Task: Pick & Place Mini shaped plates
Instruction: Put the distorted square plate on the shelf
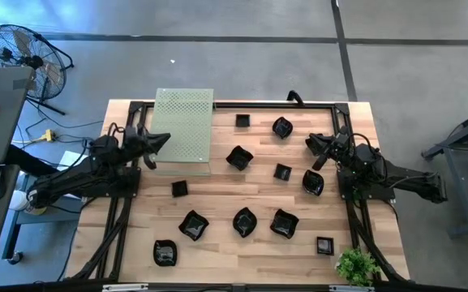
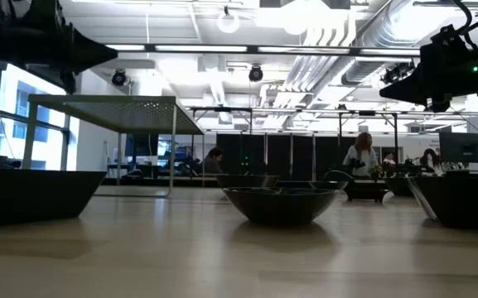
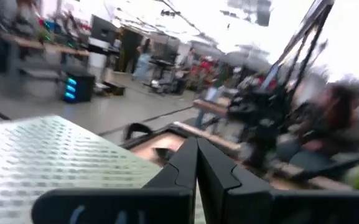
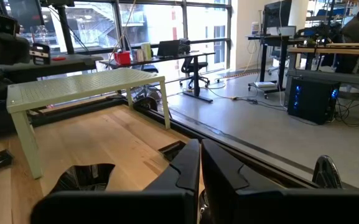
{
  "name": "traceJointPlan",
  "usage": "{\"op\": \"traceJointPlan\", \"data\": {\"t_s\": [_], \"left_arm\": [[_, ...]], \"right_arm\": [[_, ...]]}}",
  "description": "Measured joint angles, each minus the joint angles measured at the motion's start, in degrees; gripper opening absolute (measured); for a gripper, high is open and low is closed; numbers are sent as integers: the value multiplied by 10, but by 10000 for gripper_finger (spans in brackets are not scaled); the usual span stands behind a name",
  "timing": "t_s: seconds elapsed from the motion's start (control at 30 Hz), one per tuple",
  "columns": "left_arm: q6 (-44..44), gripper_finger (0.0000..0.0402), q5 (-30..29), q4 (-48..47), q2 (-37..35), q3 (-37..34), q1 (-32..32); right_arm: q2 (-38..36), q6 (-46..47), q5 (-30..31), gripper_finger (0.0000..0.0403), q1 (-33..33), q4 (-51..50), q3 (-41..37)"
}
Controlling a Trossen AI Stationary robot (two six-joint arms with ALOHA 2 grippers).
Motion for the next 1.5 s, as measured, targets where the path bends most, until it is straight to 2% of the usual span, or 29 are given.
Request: {"op": "traceJointPlan", "data": {"t_s": [0.13, 0.23, 0.43, 0.6, 0.8, 1.0, 1.2, 1.5], "left_arm": [[9, 1, 38, 28, 8, 1, 0], [40, 1, 60, -3, 33, 43, 0], [113, 1, 66, -138, 180, 197, 0], [122, 1, 100, -238, 306, 311, -5], [117, 1, 90, -332, 412, 403, -78], [10, 1, 49, -386, 474, 439, -176], [-166, 1, 7, -467, 520, 439, -274], [-366, 2, 2, -495, 634, 439, -392]], "right_arm": [[0, 0, 0, 12, 0, 0, 0], [0, 0, 0, 12, 0, 0, 0], [0, 0, 0, 12, 0, 0, 0], [0, 0, 0, 12, 0, 0, 0], [0, 0, 0, 12, 0, 0, 0], [0, 0, 0, 12, 0, 0, 0], [0, 0, 0, 12, 0, 0, 0], [0, 0, 0, 12, 0, 0, 0]]}}
